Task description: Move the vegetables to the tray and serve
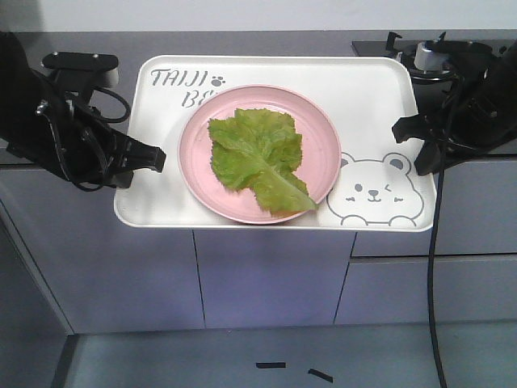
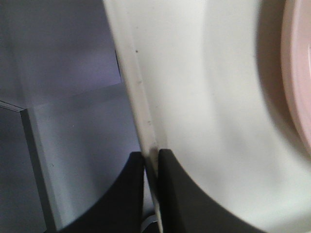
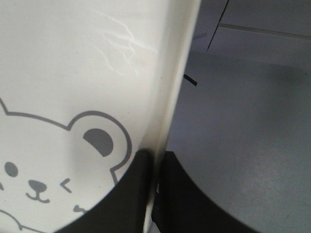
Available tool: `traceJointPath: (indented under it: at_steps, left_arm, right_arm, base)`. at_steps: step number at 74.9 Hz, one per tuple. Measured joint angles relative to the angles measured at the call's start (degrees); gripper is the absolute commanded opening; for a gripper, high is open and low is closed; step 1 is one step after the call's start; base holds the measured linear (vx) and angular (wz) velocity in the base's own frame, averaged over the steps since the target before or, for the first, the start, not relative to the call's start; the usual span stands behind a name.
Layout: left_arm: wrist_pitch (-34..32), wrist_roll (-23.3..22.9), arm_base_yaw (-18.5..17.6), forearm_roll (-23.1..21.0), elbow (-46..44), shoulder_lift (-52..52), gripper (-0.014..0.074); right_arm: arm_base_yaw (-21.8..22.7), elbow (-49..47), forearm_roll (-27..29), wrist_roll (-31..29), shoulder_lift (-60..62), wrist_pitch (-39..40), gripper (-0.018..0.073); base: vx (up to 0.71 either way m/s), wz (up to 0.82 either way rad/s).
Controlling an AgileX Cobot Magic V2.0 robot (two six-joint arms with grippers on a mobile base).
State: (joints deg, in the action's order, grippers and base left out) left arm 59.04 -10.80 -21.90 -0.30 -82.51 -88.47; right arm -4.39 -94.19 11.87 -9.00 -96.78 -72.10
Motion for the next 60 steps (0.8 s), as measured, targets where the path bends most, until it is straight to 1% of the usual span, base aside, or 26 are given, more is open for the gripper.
traceJointPath:
  at_steps: [60]
  left_arm:
    - [0.0,0.0,0.0,0.0,0.0,0.0,-0.0006]
  right_arm:
    - [0.0,0.0,0.0,0.0,0.0,0.0,-0.0006]
  base:
    - [0.00,0.00]
